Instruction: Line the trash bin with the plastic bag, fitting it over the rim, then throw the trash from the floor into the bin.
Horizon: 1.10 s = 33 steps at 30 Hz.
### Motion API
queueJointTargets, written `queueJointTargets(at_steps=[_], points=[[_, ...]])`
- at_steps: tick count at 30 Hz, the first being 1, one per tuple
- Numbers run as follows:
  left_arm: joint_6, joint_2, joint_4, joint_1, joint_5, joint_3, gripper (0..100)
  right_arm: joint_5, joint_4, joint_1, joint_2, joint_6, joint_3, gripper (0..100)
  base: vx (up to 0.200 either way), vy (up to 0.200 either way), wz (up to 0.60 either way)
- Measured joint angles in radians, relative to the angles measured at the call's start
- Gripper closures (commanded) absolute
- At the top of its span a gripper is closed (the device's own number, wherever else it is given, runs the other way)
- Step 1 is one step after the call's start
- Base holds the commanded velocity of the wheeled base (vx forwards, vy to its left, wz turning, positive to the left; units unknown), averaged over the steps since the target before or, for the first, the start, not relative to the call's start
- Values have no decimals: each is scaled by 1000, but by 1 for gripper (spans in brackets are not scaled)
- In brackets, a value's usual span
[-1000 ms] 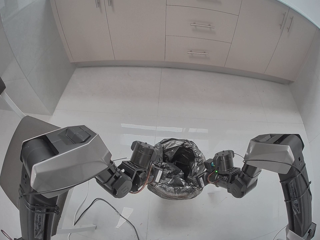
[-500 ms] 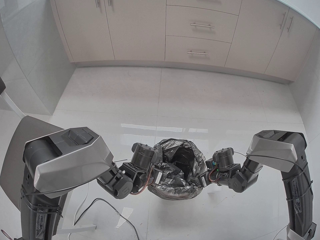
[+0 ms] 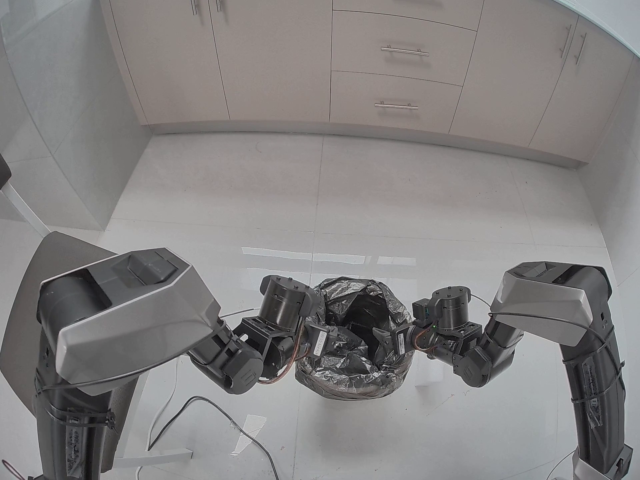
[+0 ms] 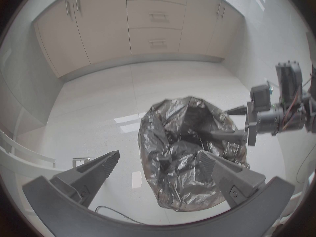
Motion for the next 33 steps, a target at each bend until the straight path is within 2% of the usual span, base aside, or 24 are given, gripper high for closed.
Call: queueJointTargets(at_steps=[6, 18, 25, 28, 33], points=[[0, -95, 2, -10, 1, 13, 0, 9, -2, 11, -38, 69, 19, 0, 0, 0, 0], [5, -377, 89, -15, 7, 77, 0, 19, 6, 27, -208, 90, 108, 0, 0, 0, 0], [31, -571, 140, 33, 25, 126, 0, 13, 1, -37, -322, 96, 160, 0, 0, 0, 0], [50, -646, 149, 78, 74, 157, 0, -6, -11, -85, -372, 99, 183, 0, 0, 0, 0], [73, -739, 148, 130, 137, 211, 0, -43, -37, -122, -422, 92, 206, 0, 0, 0, 0]])
